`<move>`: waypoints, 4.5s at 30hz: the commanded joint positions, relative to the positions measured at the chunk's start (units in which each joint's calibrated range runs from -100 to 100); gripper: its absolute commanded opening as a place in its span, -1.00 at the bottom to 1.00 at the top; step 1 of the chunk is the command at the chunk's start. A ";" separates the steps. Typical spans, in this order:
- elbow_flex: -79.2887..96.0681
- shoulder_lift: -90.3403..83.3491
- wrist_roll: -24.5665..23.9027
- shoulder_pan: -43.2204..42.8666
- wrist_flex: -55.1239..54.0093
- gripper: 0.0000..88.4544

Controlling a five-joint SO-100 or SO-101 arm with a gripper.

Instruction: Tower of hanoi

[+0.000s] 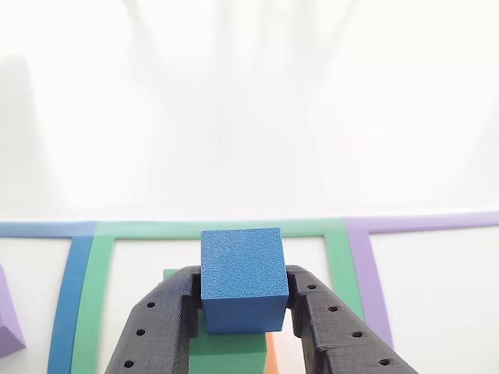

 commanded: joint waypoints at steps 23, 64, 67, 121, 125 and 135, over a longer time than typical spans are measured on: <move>-20.02 -36.24 0.00 -2.02 60.48 -0.99; -71.36 -37.93 0.00 -21.15 125.63 -1.00; -59.28 -38.81 0.00 -21.54 114.79 -1.00; -16.66 15.44 0.00 -23.37 -3.22 -1.00; -17.21 16.96 0.00 -23.06 -3.95 -0.97; -17.21 21.45 0.00 -22.68 -8.48 -0.69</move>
